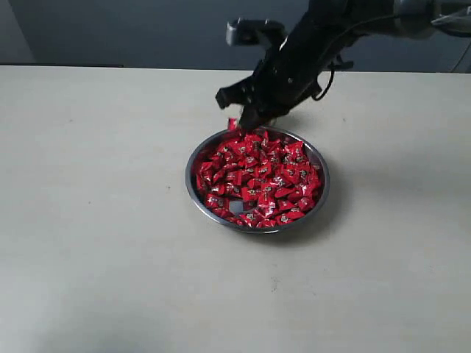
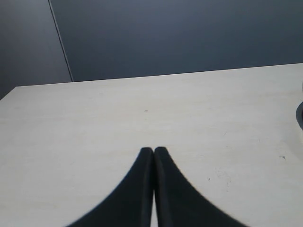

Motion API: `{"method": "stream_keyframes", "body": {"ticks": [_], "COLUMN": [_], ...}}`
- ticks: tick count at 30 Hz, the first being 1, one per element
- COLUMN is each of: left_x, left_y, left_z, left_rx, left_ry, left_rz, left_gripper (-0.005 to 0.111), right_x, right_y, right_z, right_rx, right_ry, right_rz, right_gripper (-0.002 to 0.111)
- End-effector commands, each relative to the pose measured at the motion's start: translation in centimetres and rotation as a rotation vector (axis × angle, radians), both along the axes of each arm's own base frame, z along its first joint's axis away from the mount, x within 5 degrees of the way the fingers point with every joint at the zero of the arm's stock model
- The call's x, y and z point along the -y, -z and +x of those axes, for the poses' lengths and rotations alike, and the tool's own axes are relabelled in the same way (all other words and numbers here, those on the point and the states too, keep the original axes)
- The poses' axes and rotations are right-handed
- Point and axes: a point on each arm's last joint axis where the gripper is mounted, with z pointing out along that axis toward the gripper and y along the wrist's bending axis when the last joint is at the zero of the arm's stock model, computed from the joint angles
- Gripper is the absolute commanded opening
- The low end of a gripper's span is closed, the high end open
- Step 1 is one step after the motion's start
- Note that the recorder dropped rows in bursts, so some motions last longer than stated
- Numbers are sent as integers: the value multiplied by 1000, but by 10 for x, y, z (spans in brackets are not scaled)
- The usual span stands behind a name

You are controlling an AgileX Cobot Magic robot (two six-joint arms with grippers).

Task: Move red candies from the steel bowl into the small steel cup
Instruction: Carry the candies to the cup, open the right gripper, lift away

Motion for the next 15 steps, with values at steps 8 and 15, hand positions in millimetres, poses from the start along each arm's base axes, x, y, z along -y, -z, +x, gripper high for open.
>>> {"method": "stream_keyframes", "body": {"ticks": [8,15], "left_x": [0,0], "left_y": [-3,-3], "left_z": [-1,-1], "left_rx": [18,18], "left_ry": [-2,-2], "left_rz": [2,2], "left_gripper": [0,0], "right_x": [17,17], "right_y": [-3,21], "right_z": [97,119], "right_rx": [83,74], "right_ry": [239,278], "right_rz": [112,116], "right_gripper": [0,0]}}
